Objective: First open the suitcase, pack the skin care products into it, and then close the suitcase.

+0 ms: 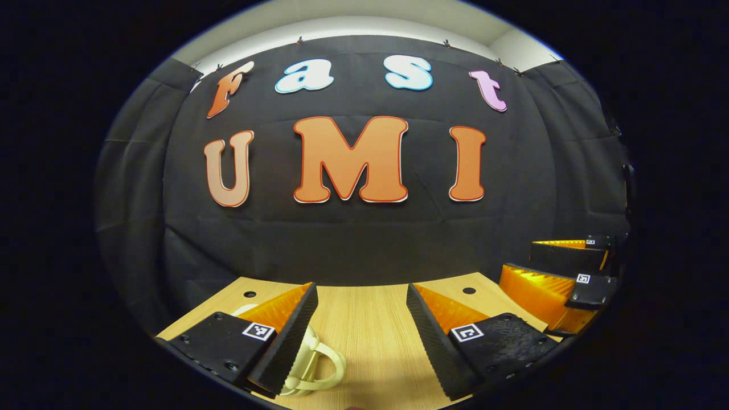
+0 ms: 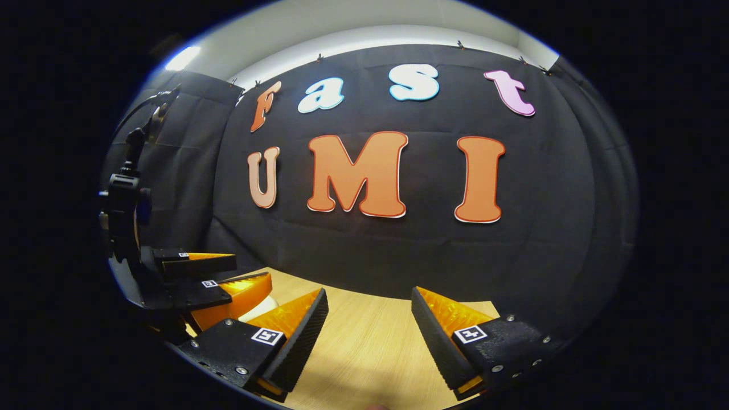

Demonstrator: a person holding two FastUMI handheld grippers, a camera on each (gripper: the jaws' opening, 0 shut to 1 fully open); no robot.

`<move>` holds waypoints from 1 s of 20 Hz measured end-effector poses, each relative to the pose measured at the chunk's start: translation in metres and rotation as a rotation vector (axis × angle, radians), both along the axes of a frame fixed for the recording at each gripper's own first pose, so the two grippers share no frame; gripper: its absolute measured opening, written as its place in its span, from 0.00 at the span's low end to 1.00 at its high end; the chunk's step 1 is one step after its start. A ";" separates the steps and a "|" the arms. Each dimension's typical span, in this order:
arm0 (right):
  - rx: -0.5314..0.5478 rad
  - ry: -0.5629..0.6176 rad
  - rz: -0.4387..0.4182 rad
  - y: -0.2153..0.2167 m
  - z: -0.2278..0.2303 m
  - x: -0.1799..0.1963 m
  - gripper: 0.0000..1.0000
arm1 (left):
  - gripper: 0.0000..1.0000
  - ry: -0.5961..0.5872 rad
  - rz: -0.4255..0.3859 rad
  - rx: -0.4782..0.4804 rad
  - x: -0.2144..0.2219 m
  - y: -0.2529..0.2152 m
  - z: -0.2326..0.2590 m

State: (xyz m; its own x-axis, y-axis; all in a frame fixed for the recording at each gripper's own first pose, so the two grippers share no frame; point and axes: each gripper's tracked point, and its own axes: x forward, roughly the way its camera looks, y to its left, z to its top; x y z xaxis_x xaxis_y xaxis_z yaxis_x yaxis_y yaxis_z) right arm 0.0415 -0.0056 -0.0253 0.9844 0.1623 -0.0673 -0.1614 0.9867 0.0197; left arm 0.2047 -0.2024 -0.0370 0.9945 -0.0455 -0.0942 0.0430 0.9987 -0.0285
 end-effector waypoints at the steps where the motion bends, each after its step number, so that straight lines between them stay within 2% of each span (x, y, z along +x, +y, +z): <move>1: 0.018 0.025 0.012 0.005 -0.008 -0.002 0.94 | 0.96 -0.003 0.012 0.011 0.000 0.002 0.002; 3: 0.029 0.036 0.026 0.008 -0.009 -0.002 0.94 | 0.94 -0.008 0.025 0.015 0.000 0.003 0.003; 4: 0.023 0.033 0.030 0.011 -0.010 0.001 0.94 | 0.96 -0.014 0.030 0.010 -0.001 0.005 0.003; 10: 0.021 -0.012 0.041 0.013 0.003 0.007 0.94 | 0.96 -0.023 0.049 0.042 -0.002 0.017 0.001; 15: -0.030 -0.045 0.021 0.012 0.010 0.012 0.93 | 0.96 -0.040 0.061 0.055 0.008 0.025 0.008; 20: -0.037 -0.064 -0.010 0.019 0.020 0.015 0.93 | 0.96 -0.054 0.014 0.083 0.007 0.032 0.010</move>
State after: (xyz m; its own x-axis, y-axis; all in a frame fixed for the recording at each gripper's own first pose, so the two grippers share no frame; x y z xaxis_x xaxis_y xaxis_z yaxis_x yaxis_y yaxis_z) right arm 0.0563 0.0131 -0.0054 0.9885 0.1510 -0.0096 -0.1513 0.9881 -0.0270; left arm 0.2113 -0.1702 -0.0274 0.9987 -0.0253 -0.0435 0.0278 0.9980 0.0566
